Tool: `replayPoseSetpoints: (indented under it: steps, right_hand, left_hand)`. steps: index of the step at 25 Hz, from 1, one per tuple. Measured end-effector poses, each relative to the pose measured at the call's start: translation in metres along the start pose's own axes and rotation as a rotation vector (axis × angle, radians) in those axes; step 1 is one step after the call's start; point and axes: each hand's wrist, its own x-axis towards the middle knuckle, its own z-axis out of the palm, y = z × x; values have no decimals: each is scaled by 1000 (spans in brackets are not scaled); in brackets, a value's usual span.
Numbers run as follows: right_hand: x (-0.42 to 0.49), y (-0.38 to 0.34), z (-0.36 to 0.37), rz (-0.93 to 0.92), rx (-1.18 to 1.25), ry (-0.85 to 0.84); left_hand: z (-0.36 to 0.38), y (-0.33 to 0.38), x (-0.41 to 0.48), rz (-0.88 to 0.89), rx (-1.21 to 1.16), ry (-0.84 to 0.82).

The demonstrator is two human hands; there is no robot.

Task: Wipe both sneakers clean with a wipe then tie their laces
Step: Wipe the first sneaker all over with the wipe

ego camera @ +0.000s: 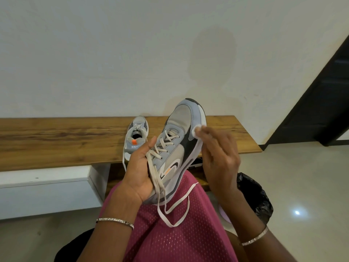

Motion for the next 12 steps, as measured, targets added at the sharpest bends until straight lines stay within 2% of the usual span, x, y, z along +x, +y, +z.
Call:
replayPoseSetpoints:
  steps: [5,12]
  right_hand:
    - [-47,-15,-3,-55,20,-141]
    - [21,11,-2,45,61,24]
  left_hand:
    - [-5,1,1,-43,-2,0]
    - [4,-3,-1,-16,22,10]
